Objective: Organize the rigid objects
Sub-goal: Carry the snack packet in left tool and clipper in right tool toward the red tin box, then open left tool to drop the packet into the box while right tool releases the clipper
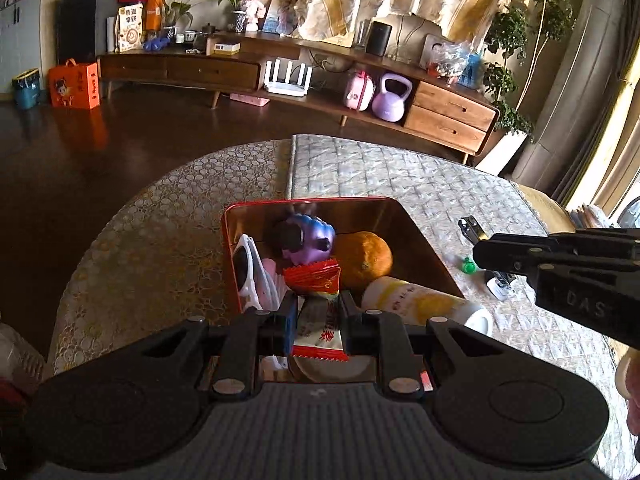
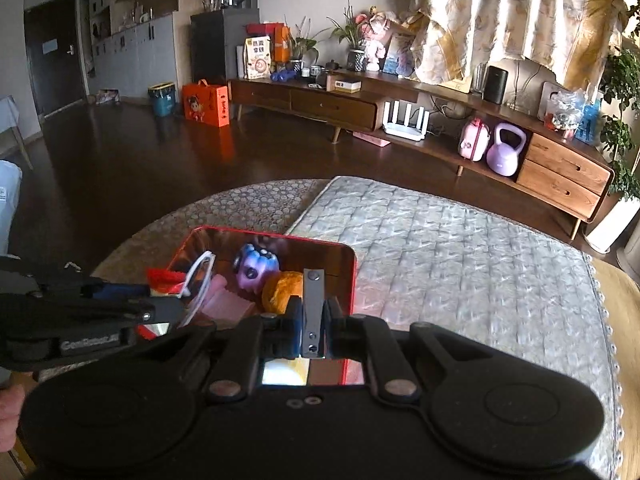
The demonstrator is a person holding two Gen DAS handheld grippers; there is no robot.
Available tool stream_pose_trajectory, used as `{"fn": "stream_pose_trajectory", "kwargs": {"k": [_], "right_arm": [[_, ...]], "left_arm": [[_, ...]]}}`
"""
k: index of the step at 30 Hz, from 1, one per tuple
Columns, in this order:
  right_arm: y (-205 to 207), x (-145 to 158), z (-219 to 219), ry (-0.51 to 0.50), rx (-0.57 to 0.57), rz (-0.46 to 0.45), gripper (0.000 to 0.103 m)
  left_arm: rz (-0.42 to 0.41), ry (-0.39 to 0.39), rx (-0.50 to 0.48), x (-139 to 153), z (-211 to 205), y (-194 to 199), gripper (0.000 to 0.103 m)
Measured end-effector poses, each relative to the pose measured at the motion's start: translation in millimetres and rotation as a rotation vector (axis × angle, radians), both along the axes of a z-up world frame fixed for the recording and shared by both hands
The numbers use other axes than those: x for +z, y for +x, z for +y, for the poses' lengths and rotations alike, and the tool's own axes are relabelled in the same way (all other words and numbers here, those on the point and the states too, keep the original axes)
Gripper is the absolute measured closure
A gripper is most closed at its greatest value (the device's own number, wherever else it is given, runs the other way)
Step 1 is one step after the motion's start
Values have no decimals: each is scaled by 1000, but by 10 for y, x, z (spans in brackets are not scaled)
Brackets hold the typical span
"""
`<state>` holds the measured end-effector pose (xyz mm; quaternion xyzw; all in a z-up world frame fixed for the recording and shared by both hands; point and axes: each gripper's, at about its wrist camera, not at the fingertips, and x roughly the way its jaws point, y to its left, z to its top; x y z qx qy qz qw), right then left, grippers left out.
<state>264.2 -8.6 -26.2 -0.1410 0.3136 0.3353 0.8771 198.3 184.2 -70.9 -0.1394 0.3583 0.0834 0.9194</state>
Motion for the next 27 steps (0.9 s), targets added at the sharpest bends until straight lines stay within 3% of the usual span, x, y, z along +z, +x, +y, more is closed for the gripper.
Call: {"fn": "stream_pose_trajectory", "kwargs": {"k": [11,27], "right_arm": [[385,-256,195,-41,-21,85,92],[490,-526,290,-70,-3,133,92]], "left_arm": [[38,40,-37,-152,61,336,82],[98,57,-58,-445,42,584,82]]}}
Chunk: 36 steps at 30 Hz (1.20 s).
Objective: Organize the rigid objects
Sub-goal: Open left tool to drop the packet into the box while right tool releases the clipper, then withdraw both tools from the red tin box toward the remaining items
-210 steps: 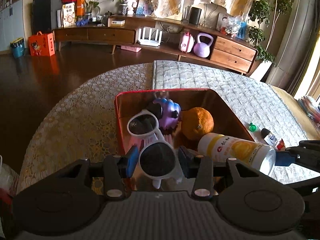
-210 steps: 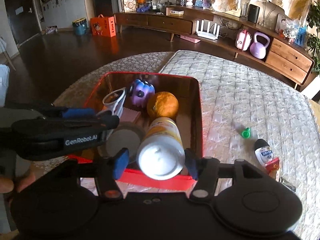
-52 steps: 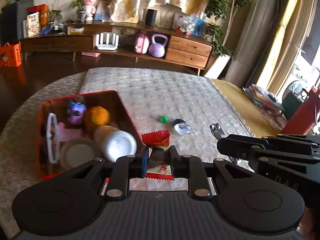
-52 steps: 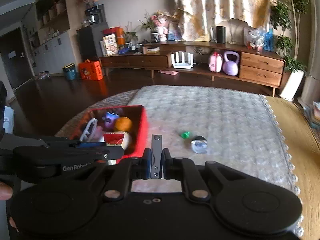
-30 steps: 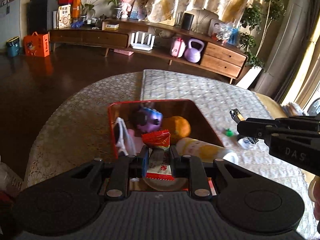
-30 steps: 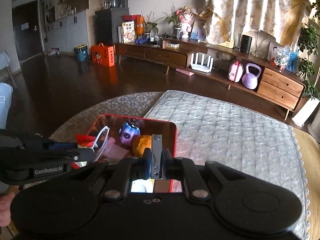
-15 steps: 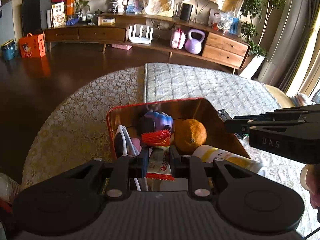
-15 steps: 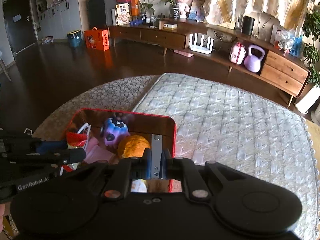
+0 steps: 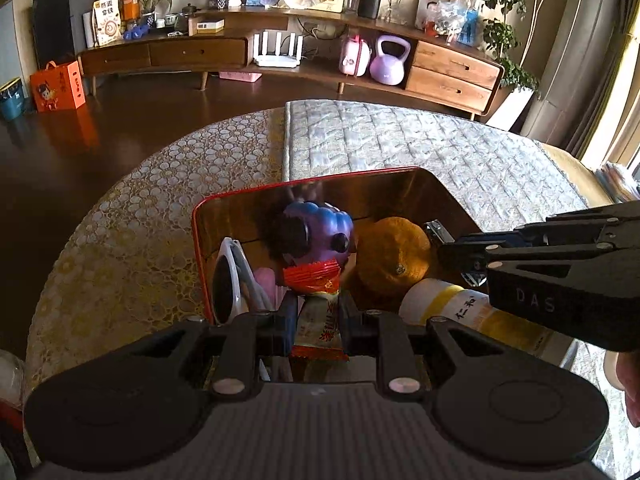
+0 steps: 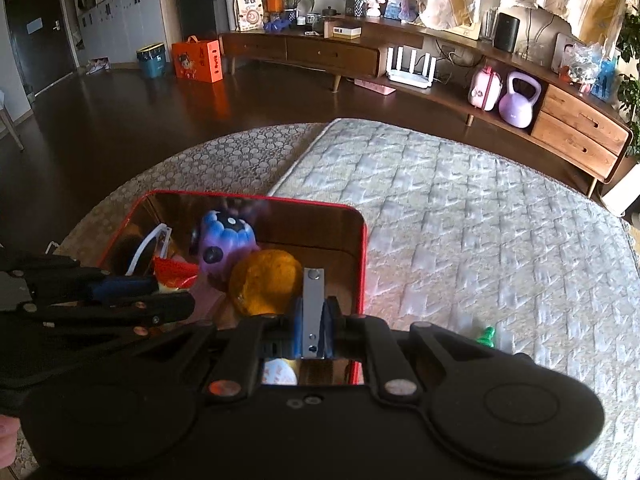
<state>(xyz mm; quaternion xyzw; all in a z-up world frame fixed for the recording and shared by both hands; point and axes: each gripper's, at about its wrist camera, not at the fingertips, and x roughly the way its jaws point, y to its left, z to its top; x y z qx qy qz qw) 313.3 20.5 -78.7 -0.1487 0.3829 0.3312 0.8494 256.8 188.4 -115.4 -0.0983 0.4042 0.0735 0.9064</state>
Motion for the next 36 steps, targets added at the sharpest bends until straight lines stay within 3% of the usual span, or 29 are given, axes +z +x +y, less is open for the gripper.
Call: {"fn": "stream_pose_trajectory", "kwargs": {"k": [5,9,12,16,23,27,34,36], "right_arm": [[12,-20,-21,6,-8,8,92],[-8,18,-54,23,-15,13,82],[-48,67,-92,35,-16,13,82],[-138,179,-166,72,-4,16,69],[-344,376,-294,111,12,1,57],[-449,499,-392,134,11,-15,47],[-646,664,-656,192,5,-16,39],[-712,684,-750,205,5,-14,36]], "left_arm": [[-1,-7,-2,-8,-3,31,82],[10,-10,8,-23,17,41,82],[14,-16,16,-13,39,32,82],[17,-26,31,11,54,-5,82],[14,-31,46,106,28,-140,81],[-7,-36,46,206,1,-240,72],[-41,-45,43,385,-72,-425,71],[-49,-41,43,426,-109,-486,54]]}}
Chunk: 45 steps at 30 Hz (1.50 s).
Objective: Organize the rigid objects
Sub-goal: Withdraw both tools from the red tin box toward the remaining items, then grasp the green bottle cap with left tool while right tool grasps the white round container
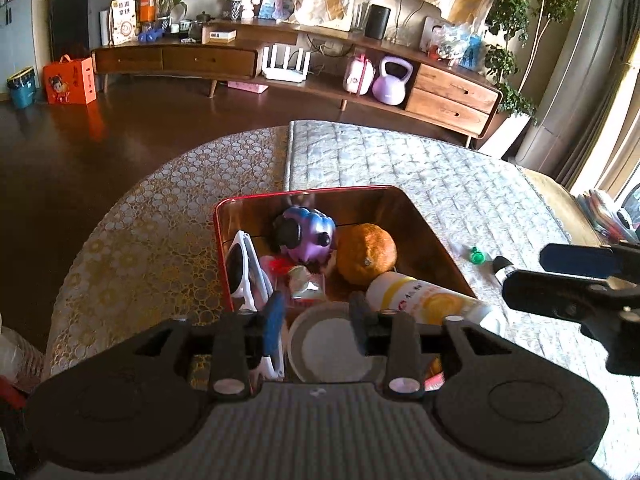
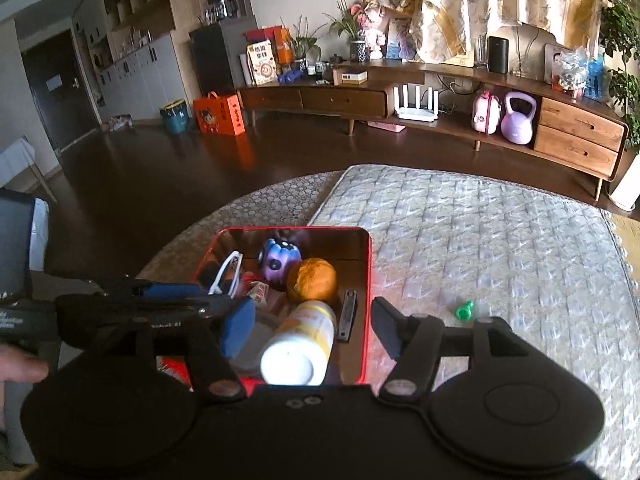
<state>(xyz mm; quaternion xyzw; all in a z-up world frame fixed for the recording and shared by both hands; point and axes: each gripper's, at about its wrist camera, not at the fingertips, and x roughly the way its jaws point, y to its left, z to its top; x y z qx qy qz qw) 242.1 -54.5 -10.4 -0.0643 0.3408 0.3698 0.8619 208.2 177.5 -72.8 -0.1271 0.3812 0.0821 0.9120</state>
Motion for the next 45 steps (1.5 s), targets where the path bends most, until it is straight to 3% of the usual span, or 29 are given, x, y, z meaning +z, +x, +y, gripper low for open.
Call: {"fn": "stream_pose_trajectory", "kwargs": {"k": [2,10,17,21,28,33,40,45], "right_arm": [[-70,7,-101,7,-4,-2,34],[-274,31,-551,22,-28,-20,18],[-322,9,-927,24,-53,-43,9],[-327,-36,-1103,29,-63,-64,1],[-273,-164,-1306,26,-87,-81,0],[-178,-259,-1426,39,-98,-72,0],[-35,-412,-1506,21,-87,-46,0],[108,-541,-1507,8,-90,-34,1]], "left_arm": [[-21,7,0,52,-41,-74,44],[-41,23,-31,220,-295,-235,43],[-59,30,-84,316,-629,-252,36],[-69,28,-113,346,-836,-202,22],[-57,6,-130,322,-1140,-21,18],[-34,34,-153,319,-1351,190,18],[100,87,-240,145,-1652,680,18],[126,77,-223,38,-1728,972,18]]}}
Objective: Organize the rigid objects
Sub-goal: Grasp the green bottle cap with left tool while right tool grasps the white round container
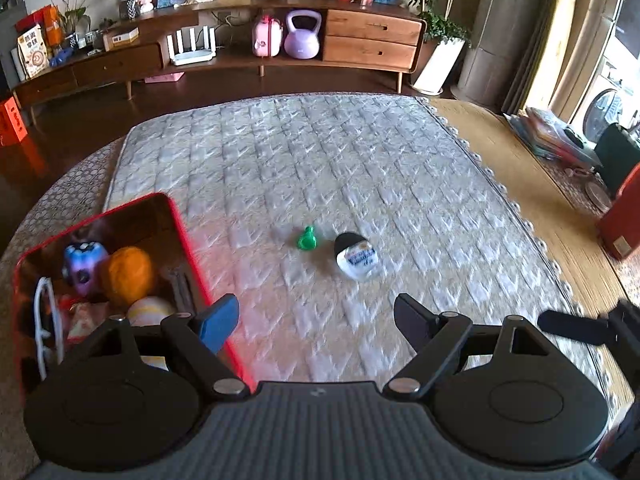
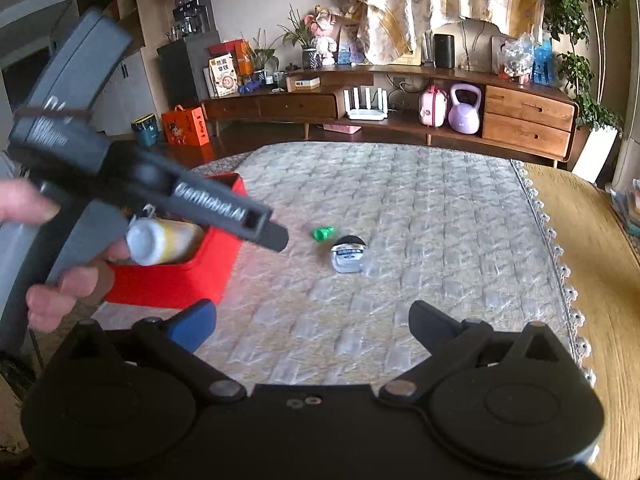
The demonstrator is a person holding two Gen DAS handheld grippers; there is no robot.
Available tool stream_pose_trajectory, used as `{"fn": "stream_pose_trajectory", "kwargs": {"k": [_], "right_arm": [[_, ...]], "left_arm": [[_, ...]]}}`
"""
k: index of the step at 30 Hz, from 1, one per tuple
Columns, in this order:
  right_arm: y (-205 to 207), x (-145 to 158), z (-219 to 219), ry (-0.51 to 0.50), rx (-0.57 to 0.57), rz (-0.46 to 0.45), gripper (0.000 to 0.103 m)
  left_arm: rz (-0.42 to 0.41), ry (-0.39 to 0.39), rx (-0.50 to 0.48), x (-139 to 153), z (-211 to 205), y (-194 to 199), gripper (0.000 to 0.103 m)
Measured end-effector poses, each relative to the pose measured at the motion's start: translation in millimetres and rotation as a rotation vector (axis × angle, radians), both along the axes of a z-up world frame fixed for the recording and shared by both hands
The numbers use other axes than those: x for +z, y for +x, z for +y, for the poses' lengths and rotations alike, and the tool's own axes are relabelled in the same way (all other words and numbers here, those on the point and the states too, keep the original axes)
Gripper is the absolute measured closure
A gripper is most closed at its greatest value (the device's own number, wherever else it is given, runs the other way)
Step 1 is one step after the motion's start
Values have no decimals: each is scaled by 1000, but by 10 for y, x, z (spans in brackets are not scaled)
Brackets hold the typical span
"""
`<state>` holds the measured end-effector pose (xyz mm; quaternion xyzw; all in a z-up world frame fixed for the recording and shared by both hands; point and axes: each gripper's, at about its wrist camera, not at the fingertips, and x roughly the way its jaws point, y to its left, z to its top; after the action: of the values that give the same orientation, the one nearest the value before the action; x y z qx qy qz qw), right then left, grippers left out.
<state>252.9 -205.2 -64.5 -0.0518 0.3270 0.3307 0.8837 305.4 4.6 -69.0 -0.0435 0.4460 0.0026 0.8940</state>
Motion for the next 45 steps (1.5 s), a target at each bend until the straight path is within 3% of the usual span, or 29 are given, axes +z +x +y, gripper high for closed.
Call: {"fn": "stream_pose_trajectory", "kwargs": {"k": [12,26,30,34,36,41,45], "right_arm": [[538,-243,188,-15,3,32,11],[883,-508,555,-94,16,-1,30],[932,-568,604,-107,10,-5,36],[972,-599,650,-117,1,-10,42],[986,-611,675,-124,-2,-14,45],[995,-647,729,-140,-4,-28,49],[986,-661,756,-154,-8,-53,55]], "left_arm": [[42,-32,79,-261,112,722,18],[34,49,85,-598,98,1061,19],[45,33,95,-654,150,1085,32],[57,30,75,-710,147,1095,38],[65,30,69,-739,130,1102,48],[46,57,52,-758,77,1076,52],[32,62,55,-757,72,1061,67]]}}
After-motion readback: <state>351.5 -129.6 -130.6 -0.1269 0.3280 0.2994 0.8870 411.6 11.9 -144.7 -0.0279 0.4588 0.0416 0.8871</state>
